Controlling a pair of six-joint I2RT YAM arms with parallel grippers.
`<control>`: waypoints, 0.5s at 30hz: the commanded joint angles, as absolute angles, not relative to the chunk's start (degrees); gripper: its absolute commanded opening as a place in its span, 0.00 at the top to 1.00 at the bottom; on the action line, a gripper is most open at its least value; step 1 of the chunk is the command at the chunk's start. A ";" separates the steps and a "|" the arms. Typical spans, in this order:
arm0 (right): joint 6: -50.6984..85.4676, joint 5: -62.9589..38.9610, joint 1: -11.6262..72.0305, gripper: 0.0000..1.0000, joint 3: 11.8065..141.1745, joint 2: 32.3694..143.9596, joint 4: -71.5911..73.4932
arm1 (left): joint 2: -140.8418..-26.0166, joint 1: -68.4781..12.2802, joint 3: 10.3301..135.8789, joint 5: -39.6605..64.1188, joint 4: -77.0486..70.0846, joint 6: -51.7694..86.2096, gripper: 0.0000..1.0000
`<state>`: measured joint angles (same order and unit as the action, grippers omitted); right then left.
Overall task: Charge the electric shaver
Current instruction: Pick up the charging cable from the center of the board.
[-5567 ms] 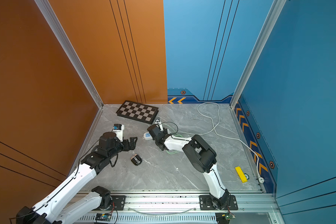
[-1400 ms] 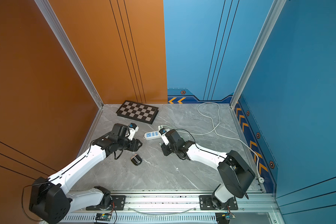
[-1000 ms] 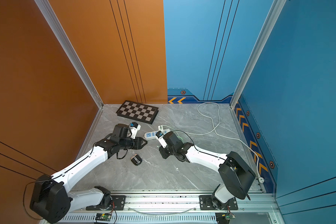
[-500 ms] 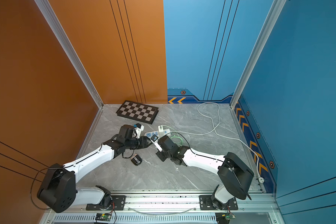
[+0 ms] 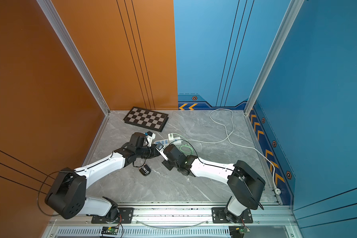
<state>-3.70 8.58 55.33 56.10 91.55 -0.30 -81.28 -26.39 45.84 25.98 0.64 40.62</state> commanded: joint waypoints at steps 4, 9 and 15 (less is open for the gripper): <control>-4.83 13.59 55.99 1.00 58.09 92.64 2.95 | -81.30 -26.98 45.54 27.66 -0.70 41.22 0.80; -5.01 15.29 56.32 1.00 58.16 92.30 4.62 | -81.65 -26.98 45.30 27.88 -0.88 41.31 0.84; -4.92 16.03 56.73 1.00 58.30 92.63 5.19 | -81.67 -26.99 45.52 28.13 -1.23 41.37 0.90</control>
<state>-4.51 14.13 56.34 56.42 91.94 2.07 -81.30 -26.59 45.87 26.52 -1.96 41.74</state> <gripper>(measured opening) 0.048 0.113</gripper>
